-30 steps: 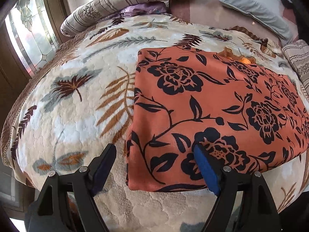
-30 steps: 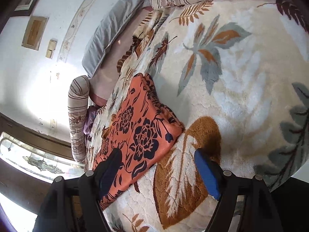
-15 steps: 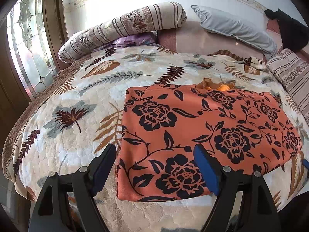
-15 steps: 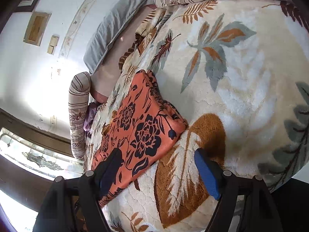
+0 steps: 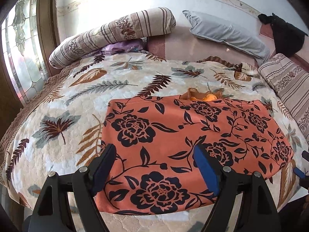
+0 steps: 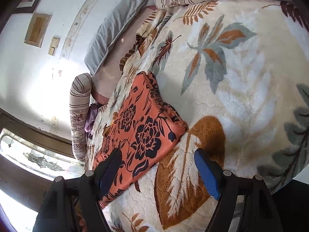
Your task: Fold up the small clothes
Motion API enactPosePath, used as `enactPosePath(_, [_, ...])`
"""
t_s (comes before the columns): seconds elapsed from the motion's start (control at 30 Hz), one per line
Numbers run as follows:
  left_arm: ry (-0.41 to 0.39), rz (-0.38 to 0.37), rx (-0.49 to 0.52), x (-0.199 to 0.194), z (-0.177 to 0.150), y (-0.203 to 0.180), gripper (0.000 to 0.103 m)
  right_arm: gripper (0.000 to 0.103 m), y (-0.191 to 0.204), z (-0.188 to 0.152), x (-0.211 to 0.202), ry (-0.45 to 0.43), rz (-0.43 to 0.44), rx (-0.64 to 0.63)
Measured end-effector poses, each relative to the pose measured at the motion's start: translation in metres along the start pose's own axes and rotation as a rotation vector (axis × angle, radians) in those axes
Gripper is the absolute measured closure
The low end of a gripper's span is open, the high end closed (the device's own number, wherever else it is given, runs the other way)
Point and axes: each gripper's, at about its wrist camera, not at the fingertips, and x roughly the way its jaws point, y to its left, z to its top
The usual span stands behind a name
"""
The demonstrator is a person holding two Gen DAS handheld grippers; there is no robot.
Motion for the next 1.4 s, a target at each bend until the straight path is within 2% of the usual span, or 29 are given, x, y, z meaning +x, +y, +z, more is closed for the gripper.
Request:
enactPosePath(0.07, [0.071, 0.011, 0.015, 0.023, -0.008, -0.004, 0.020, 0.023, 0.001, 0.000, 0.001, 0.002, -0.005, -0.007])
enactPosePath(0.13, [0.194, 0.035, 0.028, 0.052, -0.020, -0.005, 0.020, 0.023, 0.001, 0.000, 0.000, 0.002, -0.007, -0.009])
enactPosePath(0.2, [0.148, 0.030, 0.021, 0.049, -0.025, -0.003, 0.018, 0.023, 0.001, -0.001, 0.000, 0.001, -0.010, -0.011])
enactPosePath(0.27, [0.153, 0.031, 0.039, 0.043, -0.021, -0.005, 0.019, 0.023, 0.001, -0.001, 0.000, -0.001, -0.012, -0.010])
enactPosePath(0.43, [0.008, 0.043, 0.013, 0.013, -0.012, 0.004, 0.018, 0.023, 0.002, -0.001, 0.002, 0.001, -0.020, -0.015])
enactPosePath(0.47, [0.020, 0.049, -0.008, 0.018, -0.014, 0.009, 0.017, 0.023, 0.002, 0.000, 0.002, 0.001, -0.021, -0.019])
enactPosePath(0.5, [0.063, 0.052, -0.024, 0.029, -0.017, 0.014, 0.017, 0.023, 0.002, 0.000, 0.002, 0.001, -0.021, -0.020])
enactPosePath(0.53, [0.140, 0.062, -0.030, 0.045, -0.022, 0.018, 0.017, 0.023, 0.002, 0.000, 0.002, 0.000, -0.022, -0.017])
enactPosePath(0.57, [0.176, 0.062, -0.012, 0.055, -0.027, 0.019, 0.016, 0.023, 0.003, -0.001, 0.001, -0.003, -0.022, -0.013])
enactPosePath(0.6, [0.129, 0.078, 0.016, 0.048, -0.027, 0.016, 0.016, 0.023, 0.002, 0.000, 0.000, -0.007, -0.019, -0.007])
enactPosePath(0.63, [0.126, 0.090, 0.036, 0.042, -0.025, 0.011, 0.016, 0.023, 0.002, 0.000, -0.001, -0.010, -0.012, 0.000])
enactPosePath(0.7, [0.102, 0.047, 0.030, 0.028, -0.019, 0.008, 0.016, 0.023, 0.003, 0.000, -0.005, -0.014, 0.017, 0.015])
enactPosePath(0.8, [0.039, 0.028, 0.014, 0.010, -0.010, 0.003, 0.016, 0.023, 0.010, -0.002, -0.007, 0.008, 0.094, 0.046])
enactPosePath(0.97, [0.031, -0.023, -0.017, 0.012, 0.004, -0.014, 0.016, 0.023, 0.022, -0.006, 0.017, 0.088, 0.178, 0.140])
enactPosePath(1.07, [0.030, -0.034, -0.024, 0.020, 0.010, -0.029, 0.016, 0.023, 0.022, -0.003, 0.038, 0.101, 0.169, 0.216])
enactPosePath(1.2, [0.035, -0.042, -0.036, 0.027, 0.014, -0.046, 0.016, 0.023, 0.014, 0.003, 0.064, 0.103, 0.057, 0.316])
enactPosePath(1.27, [0.043, -0.036, -0.050, 0.032, 0.016, -0.049, 0.016, 0.023, 0.012, 0.003, 0.064, 0.077, 0.052, 0.369])
enactPosePath(1.4, [0.066, -0.012, -0.099, 0.038, 0.018, -0.044, 0.016, 0.023, 0.018, 0.006, 0.062, 0.056, 0.013, 0.370])
